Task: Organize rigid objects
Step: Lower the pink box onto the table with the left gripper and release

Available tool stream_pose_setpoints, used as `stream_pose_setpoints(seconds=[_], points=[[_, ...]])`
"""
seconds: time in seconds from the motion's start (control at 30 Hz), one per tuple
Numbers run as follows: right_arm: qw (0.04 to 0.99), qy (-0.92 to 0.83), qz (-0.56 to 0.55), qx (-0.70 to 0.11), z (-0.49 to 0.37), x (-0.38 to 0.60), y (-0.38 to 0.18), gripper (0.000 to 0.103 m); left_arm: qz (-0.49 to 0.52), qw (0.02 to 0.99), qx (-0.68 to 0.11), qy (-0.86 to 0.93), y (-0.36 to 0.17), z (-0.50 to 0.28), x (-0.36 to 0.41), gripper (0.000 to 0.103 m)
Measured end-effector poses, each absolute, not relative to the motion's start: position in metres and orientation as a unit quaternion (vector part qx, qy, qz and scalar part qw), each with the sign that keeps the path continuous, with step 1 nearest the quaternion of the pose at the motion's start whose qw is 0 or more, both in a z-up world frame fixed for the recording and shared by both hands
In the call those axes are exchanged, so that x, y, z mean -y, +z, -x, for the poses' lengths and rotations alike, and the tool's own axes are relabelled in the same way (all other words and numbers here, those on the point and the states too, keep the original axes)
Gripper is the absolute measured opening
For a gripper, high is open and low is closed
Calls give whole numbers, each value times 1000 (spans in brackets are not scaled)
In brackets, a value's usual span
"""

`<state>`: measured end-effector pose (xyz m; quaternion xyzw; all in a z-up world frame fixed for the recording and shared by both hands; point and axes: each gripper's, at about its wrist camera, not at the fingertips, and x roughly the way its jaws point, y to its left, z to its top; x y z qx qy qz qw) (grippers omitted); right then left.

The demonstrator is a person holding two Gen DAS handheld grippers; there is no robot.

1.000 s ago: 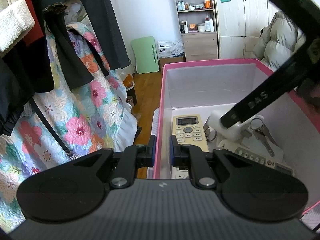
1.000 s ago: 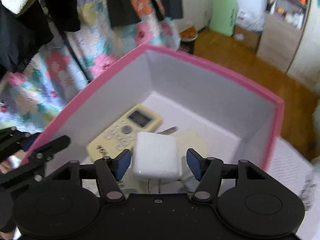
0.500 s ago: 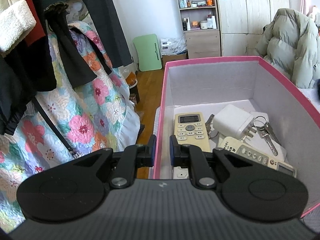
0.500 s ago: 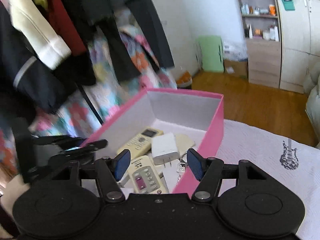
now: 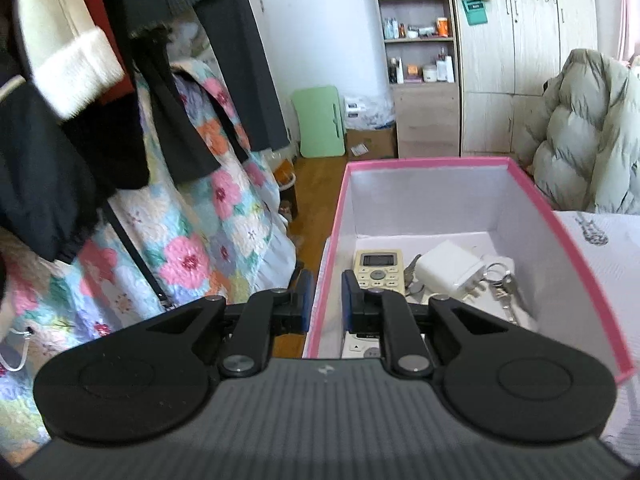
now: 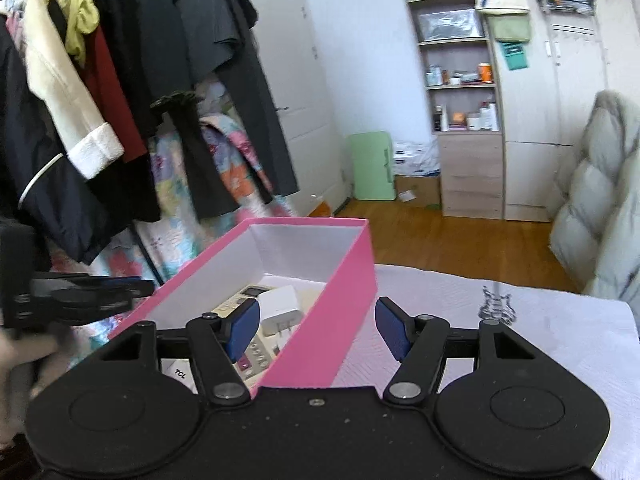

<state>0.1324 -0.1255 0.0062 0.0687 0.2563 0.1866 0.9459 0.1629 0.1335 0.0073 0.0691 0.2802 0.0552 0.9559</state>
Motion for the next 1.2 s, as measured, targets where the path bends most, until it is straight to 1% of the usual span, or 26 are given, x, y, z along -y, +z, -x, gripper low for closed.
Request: stream_pose_setpoints(seconds=[0.07,0.17,0.27,0.3,0.4,0.47,0.63,0.8,0.87,0.93,1.07,1.17,1.2], points=[[948,179,-71,-252,-126,126,8,71,-69,956,-279,54,14,-151,-127,15],[953,175,-67,-240,-114,129,12,73,-63,958,-277,44,22,-135,-117,19],[956,171,-68,-228,-99,133,17,74,-55,959,-275,30,24,-119,-104,29],[958,167,-65,-224,-94,133,18,74,-53,960,-274,24,25,-114,-99,33],[963,147,-49,-218,-80,134,22,77,-47,960,-275,10,23,-100,-88,43],[966,137,-42,-213,-69,134,24,87,-43,960,-276,1,21,-92,-82,46],[969,124,-30,-212,-47,135,25,91,-36,958,-284,-13,11,-73,-71,58],[969,110,-30,-221,-37,136,20,94,-27,951,-306,-17,-2,-66,-67,60],[967,106,-29,-228,-36,138,16,94,-30,950,-309,-18,-3,-63,-65,62],[968,91,-27,-234,-37,141,13,95,-32,951,-308,-20,-2,-60,-63,67],[968,77,-30,-237,-34,149,11,96,-34,952,-302,-24,1,-54,-57,69],[969,66,-40,-236,-30,155,12,101,-30,952,-303,-25,4,-52,-57,74],[968,62,-48,-237,-29,157,13,101,-29,952,-303,-25,4,-52,-56,78]])
